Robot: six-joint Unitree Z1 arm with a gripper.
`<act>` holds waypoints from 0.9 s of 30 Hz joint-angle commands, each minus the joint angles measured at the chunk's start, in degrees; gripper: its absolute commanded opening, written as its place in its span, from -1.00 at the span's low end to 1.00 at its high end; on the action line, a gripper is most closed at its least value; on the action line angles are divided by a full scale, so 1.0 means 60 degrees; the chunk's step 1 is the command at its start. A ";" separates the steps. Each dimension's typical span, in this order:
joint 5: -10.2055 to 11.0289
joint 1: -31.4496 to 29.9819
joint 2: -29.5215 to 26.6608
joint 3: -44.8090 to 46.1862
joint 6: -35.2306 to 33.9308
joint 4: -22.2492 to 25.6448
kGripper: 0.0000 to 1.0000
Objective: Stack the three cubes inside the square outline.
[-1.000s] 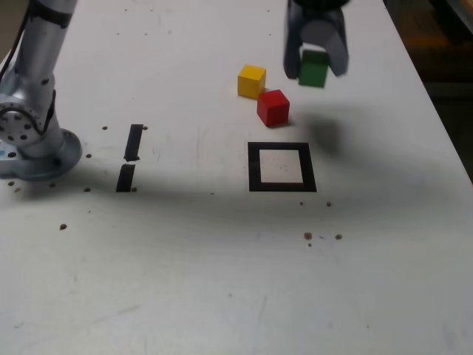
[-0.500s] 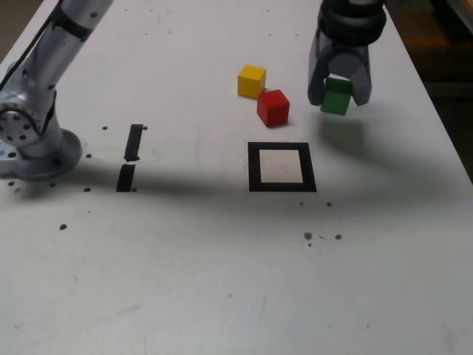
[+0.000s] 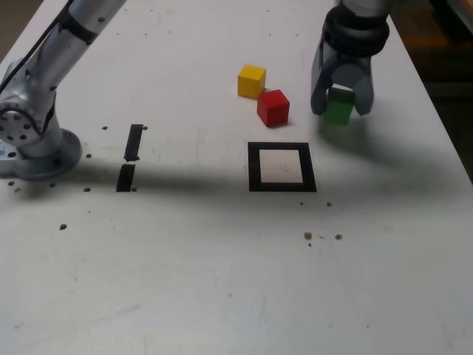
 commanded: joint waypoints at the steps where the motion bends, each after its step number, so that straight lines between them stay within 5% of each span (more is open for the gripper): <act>1: -0.0119 0.0007 0.0176 -0.0045 0.0053 0.0002 0.64; 9: -0.0244 0.0007 0.0022 -0.0096 0.0014 0.0080 0.84; 17: -0.0044 -0.0071 -0.1774 0.0056 -0.0435 0.1131 0.99; 22: -0.0567 0.0020 -0.2756 0.0998 -0.0873 0.1661 1.00; 27: -0.1325 0.0343 -0.3211 0.2827 -0.1805 0.1131 0.99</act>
